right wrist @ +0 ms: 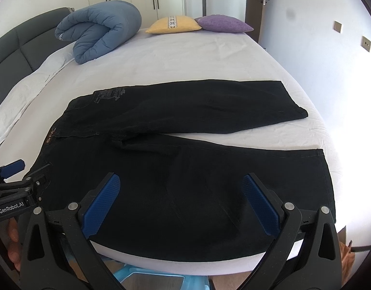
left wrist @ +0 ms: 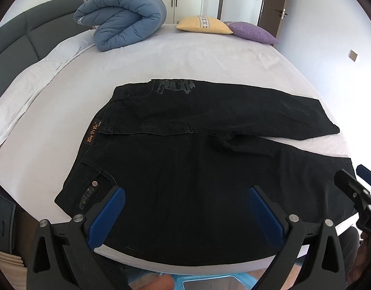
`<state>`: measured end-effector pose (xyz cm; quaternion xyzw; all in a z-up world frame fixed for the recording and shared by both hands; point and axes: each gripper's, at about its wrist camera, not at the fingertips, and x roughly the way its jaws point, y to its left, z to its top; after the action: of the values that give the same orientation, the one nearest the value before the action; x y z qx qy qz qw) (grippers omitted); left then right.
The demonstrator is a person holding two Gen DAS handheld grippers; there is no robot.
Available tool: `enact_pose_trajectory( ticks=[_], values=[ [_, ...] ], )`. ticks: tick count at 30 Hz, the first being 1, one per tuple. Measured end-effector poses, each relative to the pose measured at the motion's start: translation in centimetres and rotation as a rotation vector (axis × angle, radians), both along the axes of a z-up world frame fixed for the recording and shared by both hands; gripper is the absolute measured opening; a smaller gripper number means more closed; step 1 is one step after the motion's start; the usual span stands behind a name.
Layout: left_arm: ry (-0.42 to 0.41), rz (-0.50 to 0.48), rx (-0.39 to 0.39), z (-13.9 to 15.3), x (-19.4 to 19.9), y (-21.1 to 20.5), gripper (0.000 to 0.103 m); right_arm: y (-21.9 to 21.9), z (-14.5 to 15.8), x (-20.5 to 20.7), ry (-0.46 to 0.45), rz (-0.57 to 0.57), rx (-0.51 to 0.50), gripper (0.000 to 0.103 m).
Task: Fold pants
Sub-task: 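Grasp the jeans waistband with the left tool while the right tool grasps the waistband beside it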
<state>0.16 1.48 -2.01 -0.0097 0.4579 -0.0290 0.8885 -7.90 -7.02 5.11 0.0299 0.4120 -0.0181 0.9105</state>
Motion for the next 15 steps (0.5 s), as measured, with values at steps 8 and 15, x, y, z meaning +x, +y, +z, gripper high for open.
enact_pose_trajectory(
  ticks=[8, 15],
  values=[
    [-0.114, -0.099, 0.177, -0.2, 2.3, 0.1, 0.103, -0.2, 2.2, 5.0, -0.11, 0.169, 0.007, 0.103],
    [0.011, -0.14, 0.071, -2.0, 13.2, 5.2, 0.103, -1.4, 2.4, 13.6, -0.091, 0.349, -0.008, 0.103]
  ],
)
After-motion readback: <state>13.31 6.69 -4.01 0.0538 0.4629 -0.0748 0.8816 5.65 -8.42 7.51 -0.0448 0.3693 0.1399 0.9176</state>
